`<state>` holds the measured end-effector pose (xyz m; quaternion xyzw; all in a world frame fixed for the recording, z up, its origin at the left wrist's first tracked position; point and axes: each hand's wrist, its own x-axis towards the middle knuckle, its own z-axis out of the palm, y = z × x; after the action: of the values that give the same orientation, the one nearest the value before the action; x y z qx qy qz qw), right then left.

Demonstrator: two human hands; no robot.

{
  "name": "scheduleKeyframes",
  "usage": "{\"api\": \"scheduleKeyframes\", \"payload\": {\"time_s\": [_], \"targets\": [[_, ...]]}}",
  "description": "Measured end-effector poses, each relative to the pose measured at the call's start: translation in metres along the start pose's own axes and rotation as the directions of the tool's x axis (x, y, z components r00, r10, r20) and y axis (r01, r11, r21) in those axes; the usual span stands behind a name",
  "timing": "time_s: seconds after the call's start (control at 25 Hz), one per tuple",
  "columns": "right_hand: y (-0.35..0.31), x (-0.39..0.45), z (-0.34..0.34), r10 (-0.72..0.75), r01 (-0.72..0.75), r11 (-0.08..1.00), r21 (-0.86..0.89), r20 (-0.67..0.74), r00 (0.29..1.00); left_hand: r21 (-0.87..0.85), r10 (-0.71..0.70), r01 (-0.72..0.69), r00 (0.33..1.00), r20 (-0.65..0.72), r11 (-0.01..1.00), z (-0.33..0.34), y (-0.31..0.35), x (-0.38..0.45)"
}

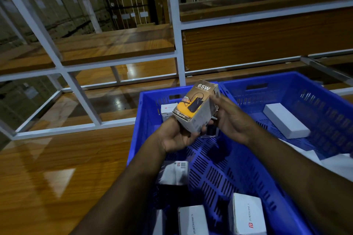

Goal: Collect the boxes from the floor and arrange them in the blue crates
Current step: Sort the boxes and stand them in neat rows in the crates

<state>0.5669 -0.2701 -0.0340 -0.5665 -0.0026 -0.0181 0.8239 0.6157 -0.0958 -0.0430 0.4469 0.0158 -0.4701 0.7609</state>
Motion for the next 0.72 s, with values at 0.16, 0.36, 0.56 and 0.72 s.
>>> {"api": "scheduleKeyframes", "payload": {"time_s": [0.16,0.36,0.56,0.72], "targets": [[0.003,0.004,0.000,0.012,-0.014,1.000,-0.012,-0.146,0.989,0.104,0.066,-0.053,0.991,-0.116,0.993,-0.006,-0.002,0.008],[0.011,0.012,-0.003,-0.002,-0.044,0.988,-0.151,-0.294,0.956,0.212,0.159,-0.128,0.978,-0.135,0.969,-0.001,0.007,-0.002],[0.007,0.005,0.003,0.022,-0.069,0.973,-0.219,-0.210,0.977,0.294,0.206,-0.157,0.968,-0.145,0.943,0.004,0.002,-0.003],[0.005,0.005,0.001,-0.001,-0.023,0.989,-0.147,-0.163,0.987,0.182,0.194,-0.159,0.961,-0.196,0.970,0.000,0.008,-0.003]]}}
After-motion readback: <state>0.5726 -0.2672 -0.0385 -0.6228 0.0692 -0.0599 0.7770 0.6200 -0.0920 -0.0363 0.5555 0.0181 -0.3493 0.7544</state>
